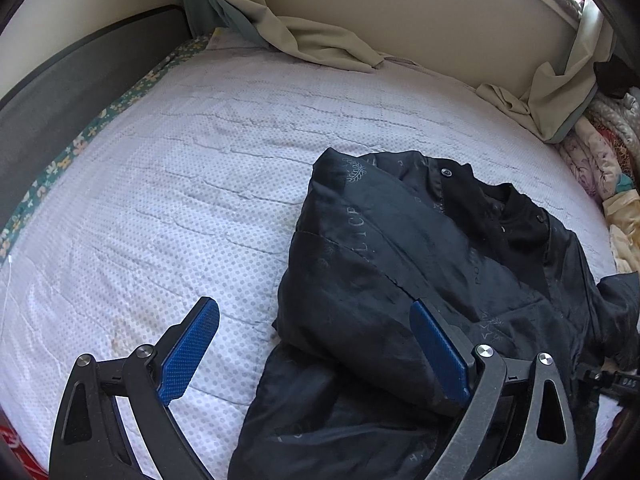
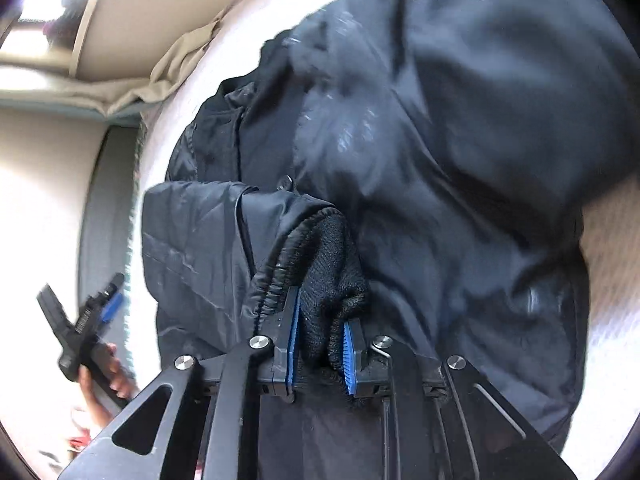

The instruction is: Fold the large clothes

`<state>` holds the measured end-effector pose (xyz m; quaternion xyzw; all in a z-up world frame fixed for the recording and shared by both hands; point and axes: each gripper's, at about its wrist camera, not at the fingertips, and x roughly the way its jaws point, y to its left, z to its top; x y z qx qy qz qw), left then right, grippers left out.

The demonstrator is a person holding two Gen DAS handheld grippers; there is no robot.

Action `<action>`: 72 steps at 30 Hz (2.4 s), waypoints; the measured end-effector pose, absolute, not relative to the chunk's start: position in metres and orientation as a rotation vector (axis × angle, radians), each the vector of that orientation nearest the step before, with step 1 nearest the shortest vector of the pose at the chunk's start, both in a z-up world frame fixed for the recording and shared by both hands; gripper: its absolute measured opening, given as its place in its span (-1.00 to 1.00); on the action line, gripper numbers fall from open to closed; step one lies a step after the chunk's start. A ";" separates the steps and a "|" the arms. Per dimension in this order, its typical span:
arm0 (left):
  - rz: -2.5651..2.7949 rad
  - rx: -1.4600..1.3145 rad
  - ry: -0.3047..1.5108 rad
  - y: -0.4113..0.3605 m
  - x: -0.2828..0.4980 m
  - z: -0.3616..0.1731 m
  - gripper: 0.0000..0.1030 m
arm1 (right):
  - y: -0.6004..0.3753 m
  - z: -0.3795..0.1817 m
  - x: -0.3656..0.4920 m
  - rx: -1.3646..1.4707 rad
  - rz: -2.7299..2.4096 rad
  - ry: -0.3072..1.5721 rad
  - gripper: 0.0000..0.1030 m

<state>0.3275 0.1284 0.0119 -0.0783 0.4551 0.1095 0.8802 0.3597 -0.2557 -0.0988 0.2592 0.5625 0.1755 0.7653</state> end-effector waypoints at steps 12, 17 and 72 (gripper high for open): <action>0.262 -0.069 0.996 0.121 0.351 -0.019 0.90 | -0.245 -0.037 0.409 0.163 0.337 0.976 -0.80; 0.272 -0.037 1.022 0.118 0.361 -0.035 0.92 | -0.253 -0.069 0.432 0.165 0.292 1.011 -0.80; 0.216 -0.085 0.887 0.099 0.333 0.017 0.91 | -0.274 -0.031 0.392 0.376 0.305 0.912 0.09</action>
